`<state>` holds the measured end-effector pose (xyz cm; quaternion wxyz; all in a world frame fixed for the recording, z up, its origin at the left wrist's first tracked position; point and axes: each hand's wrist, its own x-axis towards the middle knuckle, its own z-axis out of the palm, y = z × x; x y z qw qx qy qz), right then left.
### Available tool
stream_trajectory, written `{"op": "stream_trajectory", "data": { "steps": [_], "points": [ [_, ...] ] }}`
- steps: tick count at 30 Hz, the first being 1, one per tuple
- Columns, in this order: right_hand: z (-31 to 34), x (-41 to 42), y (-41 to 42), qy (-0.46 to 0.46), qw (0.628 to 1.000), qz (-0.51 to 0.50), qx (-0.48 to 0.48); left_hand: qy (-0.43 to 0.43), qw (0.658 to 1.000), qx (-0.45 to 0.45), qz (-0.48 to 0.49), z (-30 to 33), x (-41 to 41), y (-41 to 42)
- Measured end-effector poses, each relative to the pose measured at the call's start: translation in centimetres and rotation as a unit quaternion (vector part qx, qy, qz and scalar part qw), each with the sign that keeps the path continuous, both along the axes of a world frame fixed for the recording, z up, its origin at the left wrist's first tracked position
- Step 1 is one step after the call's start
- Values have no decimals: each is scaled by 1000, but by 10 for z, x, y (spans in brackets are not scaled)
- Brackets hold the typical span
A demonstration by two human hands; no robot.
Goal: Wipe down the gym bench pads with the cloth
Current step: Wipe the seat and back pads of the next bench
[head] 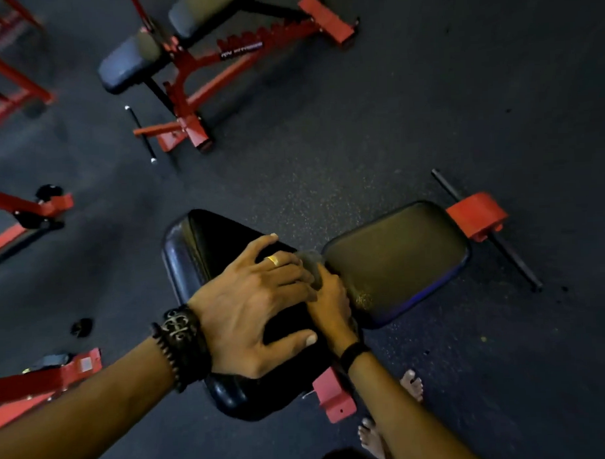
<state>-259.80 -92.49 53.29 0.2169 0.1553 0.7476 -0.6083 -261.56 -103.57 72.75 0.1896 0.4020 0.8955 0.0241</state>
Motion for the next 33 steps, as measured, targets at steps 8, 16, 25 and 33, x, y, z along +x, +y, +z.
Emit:
{"op": "stream_trajectory", "data": {
  "steps": [8,16,25,33],
  "points": [
    [-36,16,9,-91,995,-28,4,9,999,-1,36,-3,4,-1],
    [79,47,50,-32,993,18,-108,62,992,68,85,-3,10,-2],
    [123,110,113,53,995,-82,1,172,973,21,150,4,45,19],
    [150,108,140,267,957,-32,106,-168,840,318,406,-4,83,85]
  ]
}}
